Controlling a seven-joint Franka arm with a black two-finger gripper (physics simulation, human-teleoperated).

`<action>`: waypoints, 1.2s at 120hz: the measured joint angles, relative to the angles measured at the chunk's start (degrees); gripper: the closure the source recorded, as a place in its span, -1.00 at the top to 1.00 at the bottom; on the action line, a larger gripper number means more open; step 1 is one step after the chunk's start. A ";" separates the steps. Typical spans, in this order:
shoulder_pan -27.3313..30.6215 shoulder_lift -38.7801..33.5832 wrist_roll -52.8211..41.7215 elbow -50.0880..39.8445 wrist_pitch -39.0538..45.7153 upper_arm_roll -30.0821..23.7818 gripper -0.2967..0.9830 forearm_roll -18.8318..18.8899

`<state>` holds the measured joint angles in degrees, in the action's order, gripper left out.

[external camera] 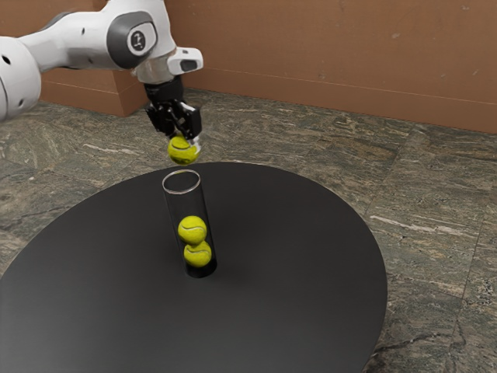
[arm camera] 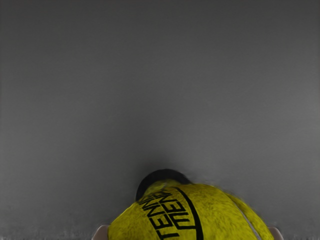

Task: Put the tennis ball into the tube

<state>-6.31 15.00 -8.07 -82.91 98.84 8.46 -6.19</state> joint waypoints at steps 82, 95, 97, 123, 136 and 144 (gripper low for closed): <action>-0.32 -7.76 -0.20 -12.61 5.21 -1.98 -0.50 0.61; -0.34 -7.67 -0.20 -12.65 5.41 -1.95 -0.44 0.55; -0.34 -7.67 -0.20 -12.65 5.42 -1.95 -0.42 0.51; -0.36 -7.72 -0.65 -12.65 5.17 -1.87 0.15 -0.78; -0.38 -7.74 -0.97 -12.65 4.94 -1.85 0.30 -1.32; -0.37 -7.74 -1.15 -12.65 4.85 -1.85 0.36 -1.48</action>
<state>-6.68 7.25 -9.22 -95.56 103.69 6.62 -7.68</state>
